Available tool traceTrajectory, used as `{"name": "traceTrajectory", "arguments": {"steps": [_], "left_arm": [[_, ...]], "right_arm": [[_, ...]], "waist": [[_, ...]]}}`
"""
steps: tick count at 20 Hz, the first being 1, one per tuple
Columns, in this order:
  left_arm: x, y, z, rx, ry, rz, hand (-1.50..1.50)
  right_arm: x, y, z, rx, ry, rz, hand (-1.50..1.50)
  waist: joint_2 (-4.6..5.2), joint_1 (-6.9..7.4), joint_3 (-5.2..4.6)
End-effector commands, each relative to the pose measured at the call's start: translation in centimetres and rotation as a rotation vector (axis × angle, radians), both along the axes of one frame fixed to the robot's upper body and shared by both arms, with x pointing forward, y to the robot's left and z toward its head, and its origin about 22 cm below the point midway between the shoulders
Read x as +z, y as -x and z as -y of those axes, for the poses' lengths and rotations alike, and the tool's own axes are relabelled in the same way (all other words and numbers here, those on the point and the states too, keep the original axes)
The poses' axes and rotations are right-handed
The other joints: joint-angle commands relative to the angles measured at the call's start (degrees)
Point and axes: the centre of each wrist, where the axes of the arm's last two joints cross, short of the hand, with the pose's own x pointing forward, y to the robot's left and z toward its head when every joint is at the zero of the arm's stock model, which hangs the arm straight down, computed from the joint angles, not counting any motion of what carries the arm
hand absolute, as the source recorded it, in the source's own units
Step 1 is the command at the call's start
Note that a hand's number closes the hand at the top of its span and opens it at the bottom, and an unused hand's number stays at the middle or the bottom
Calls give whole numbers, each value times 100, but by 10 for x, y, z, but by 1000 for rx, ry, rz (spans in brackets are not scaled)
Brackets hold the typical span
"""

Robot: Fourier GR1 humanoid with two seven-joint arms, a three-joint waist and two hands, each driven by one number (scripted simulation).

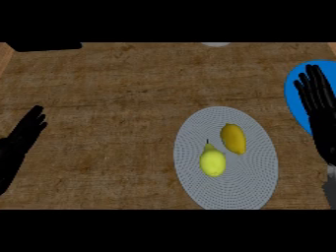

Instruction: Pick the lemon from the placemat and place it in the plate

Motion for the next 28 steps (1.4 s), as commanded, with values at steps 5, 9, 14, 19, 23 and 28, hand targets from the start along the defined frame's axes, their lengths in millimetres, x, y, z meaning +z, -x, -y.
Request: {"name": "traceTrajectory", "arguments": {"steps": [5, 9, 14, 19, 23, 28], "left_arm": [[-59, 4, 40, 107, 122, -217, 0], [-58, -2, 83, 45, 226, -228, 0], [-72, -13, 79, 100, 221, -236, 0], [-70, -8, 86, 90, 238, -235, 0], [-72, -8, 71, 102, 228, -254, 0], [-84, -3, 81, 103, 233, -259, 0]], "right_arm": [[71, -47, 45, 103, 15, 160, 150], [52, -53, 78, -275, 342, 134, 150], [-43, -41, 82, -200, 145, 218, -150], [-23, -37, 103, -113, 260, 185, -150], [12, -31, 123, 9, 509, 30, -150], [35, -41, 89, 176, 741, -122, -150]], "waist": [[-4, 228, -288], [8, 262, -287], [-69, 168, -280], [-104, 151, -287], [-110, 132, -294], [-114, 167, -303]]}}
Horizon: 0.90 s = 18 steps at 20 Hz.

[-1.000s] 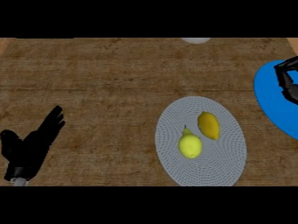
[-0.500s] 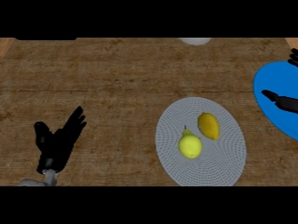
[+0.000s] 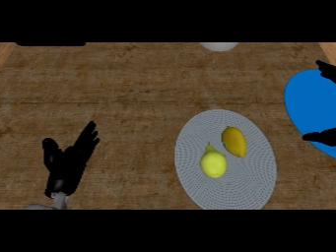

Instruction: Pick the lemon from the placemat and place it in the plate

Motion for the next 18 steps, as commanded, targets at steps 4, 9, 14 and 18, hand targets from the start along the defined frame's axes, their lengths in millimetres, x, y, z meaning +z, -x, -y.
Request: {"name": "traceTrajectory", "arguments": {"steps": [4, 9, 14, 18], "left_arm": [[7, -2, -7, 7, 0, -15, 0], [-11, 10, -4, 18, -8, -13, 0], [-2, 4, -10, 7, 1, -3, 0], [-11, 27, -4, -13, 25, -11, 0]], "right_arm": [[36, 1, -55, 71, 236, -161, -150], [31, 16, -94, 57, 300, -220, -150], [0, 21, -125, 45, 338, -220, -150], [-19, 7, -114, 42, 368, -313, -150]], "waist": [[-15, -10, -3], [-7, -23, 1], [1, -9, 5], [6, 34, 7]]}}
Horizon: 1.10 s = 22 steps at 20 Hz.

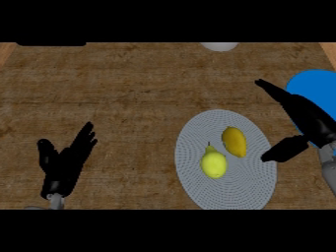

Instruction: Pick the lemon from the placemat and place it in the plate

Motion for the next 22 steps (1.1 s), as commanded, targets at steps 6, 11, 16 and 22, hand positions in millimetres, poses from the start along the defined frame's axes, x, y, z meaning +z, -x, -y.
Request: {"name": "traceTrajectory", "arguments": {"steps": [6, 11, 16, 22], "left_arm": [[0, -4, -12, 7, -9, 3, 0], [-10, 18, 16, 2, 9, 9, 0], [-13, 2, 12, 5, 8, -1, 0], [2, 0, -5, -8, -10, -5, 0]], "right_arm": [[-52, 2, -23, 17, 19, -119, -150], [-48, 10, -32, 34, 25, -118, -150], [-65, 13, -52, -14, 117, -86, -150], [-64, 12, -41, -36, 170, -106, -150]], "waist": [[11, 8, 2], [4, 3, 2], [7, -1, 1], [4, -10, 2]]}}
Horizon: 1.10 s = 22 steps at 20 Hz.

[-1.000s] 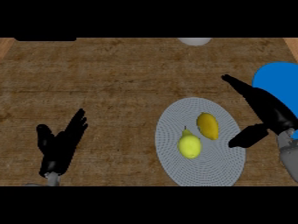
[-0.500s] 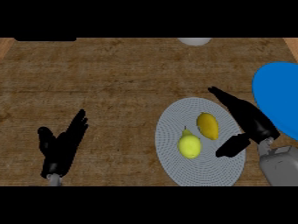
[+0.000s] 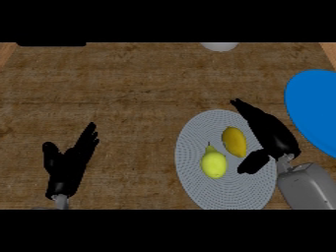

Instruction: Pick the lemon from the placemat and place it in the plate

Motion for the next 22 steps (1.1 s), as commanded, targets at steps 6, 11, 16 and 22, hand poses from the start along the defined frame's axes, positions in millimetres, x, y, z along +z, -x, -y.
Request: {"name": "traceTrajectory", "arguments": {"steps": [6, 11, 16, 22], "left_arm": [[-12, 0, 1, 8, 16, -27, 0], [3, 1, 7, -1, -5, -19, 0], [-8, -4, 13, -16, 10, -32, 0], [-7, -5, -11, 20, 5, -45, 0]], "right_arm": [[-14, -13, -18, 14, 38, -42, -150], [-50, -6, -6, 99, 118, -118, 150], [-63, -21, -10, 132, 140, -25, 150], [-37, -9, 11, 140, 172, 47, 150]], "waist": [[15, -3, -17], [17, 10, -16], [21, 7, -16], [13, -23, -17]]}}
